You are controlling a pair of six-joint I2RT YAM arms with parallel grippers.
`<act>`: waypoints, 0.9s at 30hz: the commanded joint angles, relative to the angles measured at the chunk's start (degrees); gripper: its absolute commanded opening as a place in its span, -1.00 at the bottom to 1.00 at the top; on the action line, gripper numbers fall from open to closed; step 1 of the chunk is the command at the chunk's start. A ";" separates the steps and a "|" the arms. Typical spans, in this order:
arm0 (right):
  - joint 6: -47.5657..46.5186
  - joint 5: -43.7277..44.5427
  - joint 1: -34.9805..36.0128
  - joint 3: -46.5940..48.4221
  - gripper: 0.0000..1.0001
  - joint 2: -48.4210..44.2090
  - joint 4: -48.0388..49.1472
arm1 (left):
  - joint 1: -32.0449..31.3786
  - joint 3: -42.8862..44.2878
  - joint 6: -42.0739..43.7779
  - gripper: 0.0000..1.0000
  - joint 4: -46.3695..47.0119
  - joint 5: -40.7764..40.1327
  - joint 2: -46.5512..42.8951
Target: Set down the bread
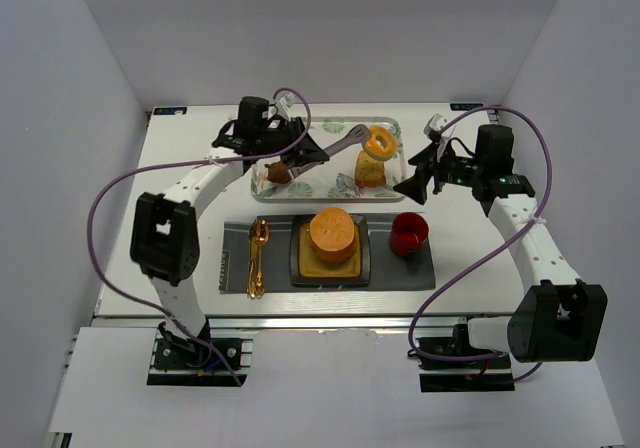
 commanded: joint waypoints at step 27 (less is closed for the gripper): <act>0.27 -3.69 -0.56 0.58 0.79 -0.52 1.27 | 5.79 -37.71 15.27 -1.00 -24.50 5.70 -47.97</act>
